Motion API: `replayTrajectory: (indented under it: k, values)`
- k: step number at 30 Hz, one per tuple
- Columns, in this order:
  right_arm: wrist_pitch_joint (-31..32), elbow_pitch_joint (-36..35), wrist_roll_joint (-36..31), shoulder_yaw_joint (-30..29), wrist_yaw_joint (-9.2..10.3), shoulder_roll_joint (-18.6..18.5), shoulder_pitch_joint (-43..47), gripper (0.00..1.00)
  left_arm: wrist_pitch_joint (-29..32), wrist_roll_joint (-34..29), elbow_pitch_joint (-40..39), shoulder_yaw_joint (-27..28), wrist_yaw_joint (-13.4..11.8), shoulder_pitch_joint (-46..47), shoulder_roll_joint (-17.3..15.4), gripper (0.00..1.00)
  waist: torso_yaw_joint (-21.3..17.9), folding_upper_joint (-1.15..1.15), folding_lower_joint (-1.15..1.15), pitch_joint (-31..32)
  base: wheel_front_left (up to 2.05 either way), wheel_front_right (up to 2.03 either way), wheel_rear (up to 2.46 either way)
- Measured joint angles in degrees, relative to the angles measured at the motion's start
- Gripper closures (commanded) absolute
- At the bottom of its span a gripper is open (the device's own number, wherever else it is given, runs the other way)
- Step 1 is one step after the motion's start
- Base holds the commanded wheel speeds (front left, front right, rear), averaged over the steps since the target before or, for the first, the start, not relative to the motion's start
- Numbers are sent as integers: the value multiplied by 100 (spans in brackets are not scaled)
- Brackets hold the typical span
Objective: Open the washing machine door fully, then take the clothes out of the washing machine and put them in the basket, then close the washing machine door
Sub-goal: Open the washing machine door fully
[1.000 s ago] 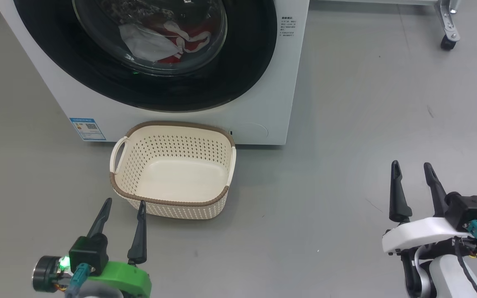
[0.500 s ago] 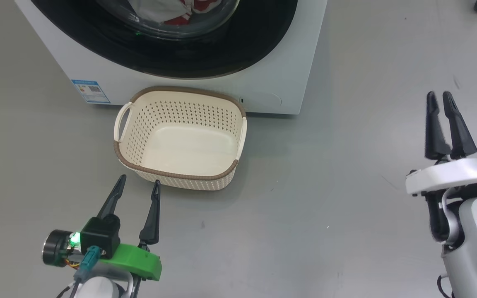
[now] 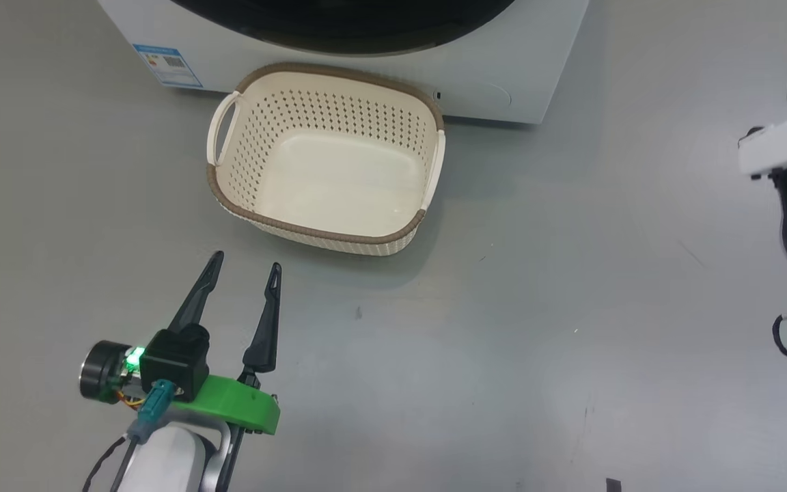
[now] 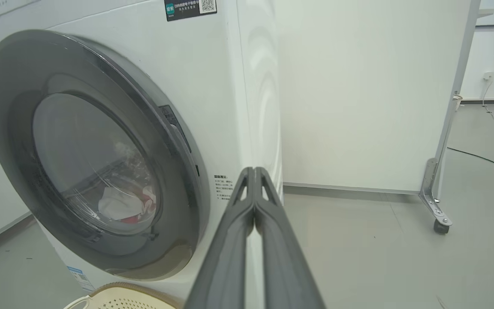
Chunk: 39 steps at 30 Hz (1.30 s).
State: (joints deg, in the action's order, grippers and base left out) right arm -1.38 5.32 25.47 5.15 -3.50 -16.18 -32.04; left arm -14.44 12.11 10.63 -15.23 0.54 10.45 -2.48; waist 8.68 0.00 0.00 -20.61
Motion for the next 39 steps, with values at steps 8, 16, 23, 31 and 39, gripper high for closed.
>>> replayTrajectory:
  k: [8,16,23,31,39]
  values:
    - [516,-48,928,-358,-55,244,-969,100,0,274,-127,-103,35,314,19,0,236,0,0,-498,0,0,0]
    - [1036,131,2118,-836,74,758,-1707,100,-1,468,-216,-213,34,545,33,0,448,0,0,-885,0,0,0]
    - [1675,455,2877,-1121,427,913,-2403,100,-1,615,-307,-350,33,772,53,0,624,0,1,-1226,0,0,0]
    - [2550,867,3452,-1245,882,878,-3101,100,-1,817,-360,-423,-25,917,60,0,814,0,0,-1548,0,0,0]
    - [3110,1165,3813,-1315,982,869,-3675,100,-1,884,-235,-511,-79,927,77,0,982,0,0,-1768,0,0,0]
